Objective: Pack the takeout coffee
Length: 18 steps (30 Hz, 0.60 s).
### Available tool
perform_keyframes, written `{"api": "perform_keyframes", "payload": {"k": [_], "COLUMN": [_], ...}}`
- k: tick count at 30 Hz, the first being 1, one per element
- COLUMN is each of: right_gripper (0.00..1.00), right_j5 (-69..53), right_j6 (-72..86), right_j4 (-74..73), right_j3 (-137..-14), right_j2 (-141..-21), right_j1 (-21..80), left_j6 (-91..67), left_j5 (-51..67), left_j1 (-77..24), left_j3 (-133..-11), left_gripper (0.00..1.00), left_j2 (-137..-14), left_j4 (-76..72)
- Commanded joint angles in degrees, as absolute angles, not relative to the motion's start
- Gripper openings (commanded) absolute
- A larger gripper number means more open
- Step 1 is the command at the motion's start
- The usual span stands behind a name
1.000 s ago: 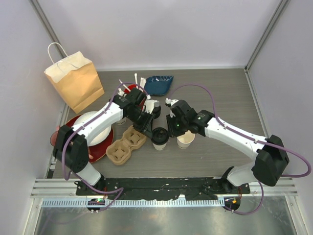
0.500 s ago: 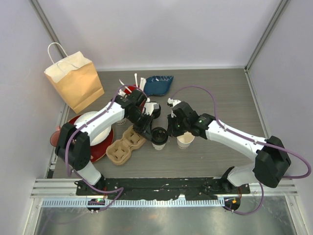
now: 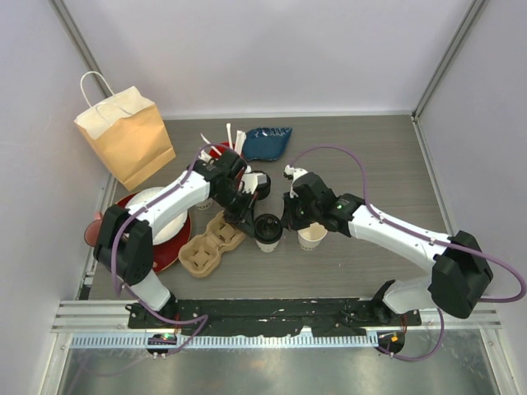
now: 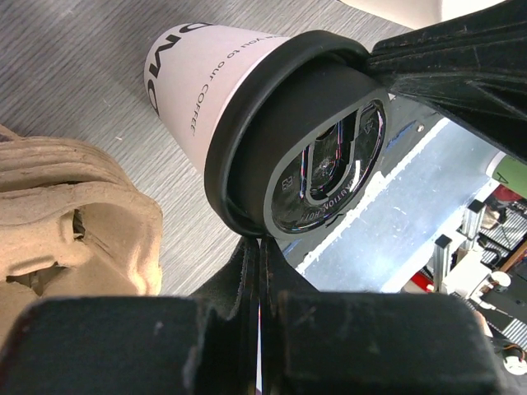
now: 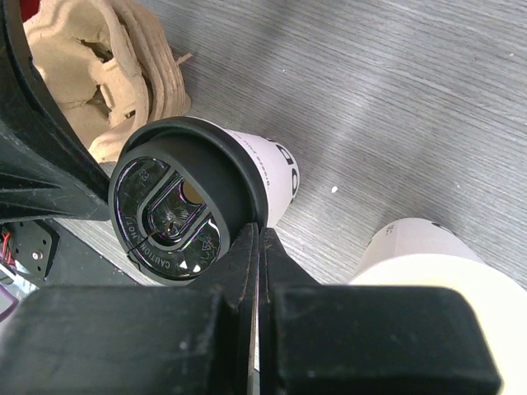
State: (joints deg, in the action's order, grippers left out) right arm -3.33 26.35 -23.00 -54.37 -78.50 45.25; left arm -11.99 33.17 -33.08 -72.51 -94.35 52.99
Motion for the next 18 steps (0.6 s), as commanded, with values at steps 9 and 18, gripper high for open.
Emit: {"api": "perform_keyframes", "payload": {"k": [9,18], "right_gripper": [0.01,0.01], "right_j5": [-3.6,-3.1], "right_j6": [25.8,19.7], "right_j4": [-29.2,-31.7], "right_j3": [-49.3,-56.2], "right_j2": [-82.8,-82.5], "right_j1": [46.3,46.3], "left_j6": [-10.9,-7.6], "left_j5": [23.6,28.5], "left_j1": [-34.3,-34.6], "left_j3": [-68.0,-71.7], "left_gripper": [0.0,0.1], "left_j2": [-104.6,-95.3], "left_j4": [46.8,51.0]}}
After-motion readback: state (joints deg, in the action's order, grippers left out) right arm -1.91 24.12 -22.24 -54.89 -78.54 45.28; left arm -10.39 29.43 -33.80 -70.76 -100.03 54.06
